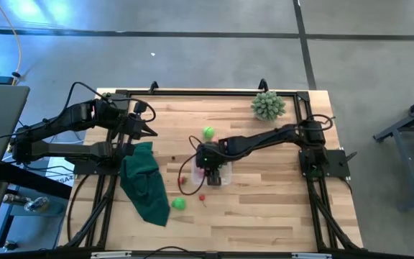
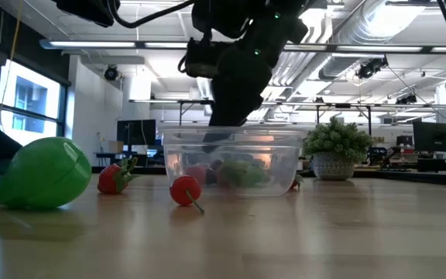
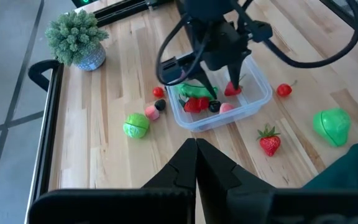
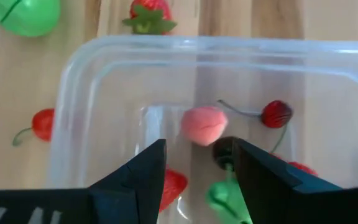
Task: Pick and placing Produce into tupperware
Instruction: Adjust the transparent bin on the table, then put the green cabbage into the transparent bin
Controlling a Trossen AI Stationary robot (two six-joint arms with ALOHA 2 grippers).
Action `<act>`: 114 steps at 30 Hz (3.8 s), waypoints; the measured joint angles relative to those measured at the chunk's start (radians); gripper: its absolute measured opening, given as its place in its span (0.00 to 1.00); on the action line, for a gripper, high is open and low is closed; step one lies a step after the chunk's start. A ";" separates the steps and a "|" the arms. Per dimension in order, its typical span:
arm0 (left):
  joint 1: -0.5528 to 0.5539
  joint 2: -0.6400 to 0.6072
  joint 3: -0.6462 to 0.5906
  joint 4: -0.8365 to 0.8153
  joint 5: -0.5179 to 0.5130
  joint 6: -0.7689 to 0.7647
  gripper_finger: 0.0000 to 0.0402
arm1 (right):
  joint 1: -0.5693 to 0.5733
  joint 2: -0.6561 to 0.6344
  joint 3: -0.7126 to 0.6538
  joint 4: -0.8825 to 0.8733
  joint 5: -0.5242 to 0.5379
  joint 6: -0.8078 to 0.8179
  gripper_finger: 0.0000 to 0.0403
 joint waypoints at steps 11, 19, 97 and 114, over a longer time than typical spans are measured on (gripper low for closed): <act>0.000 0.000 0.000 0.000 0.000 0.000 0.00 | 0.043 0.000 0.000 -0.046 -0.049 -0.048 0.44; 0.000 0.000 0.000 0.000 0.000 0.000 0.00 | 0.112 0.000 0.000 -0.061 -0.063 -0.107 0.44; 0.000 0.000 0.000 0.000 0.000 0.000 0.00 | -0.569 0.002 0.166 -0.216 -0.381 -0.396 0.53; 0.000 0.000 0.000 0.000 0.000 0.000 0.00 | -0.475 0.007 0.167 -0.153 -0.320 0.563 0.53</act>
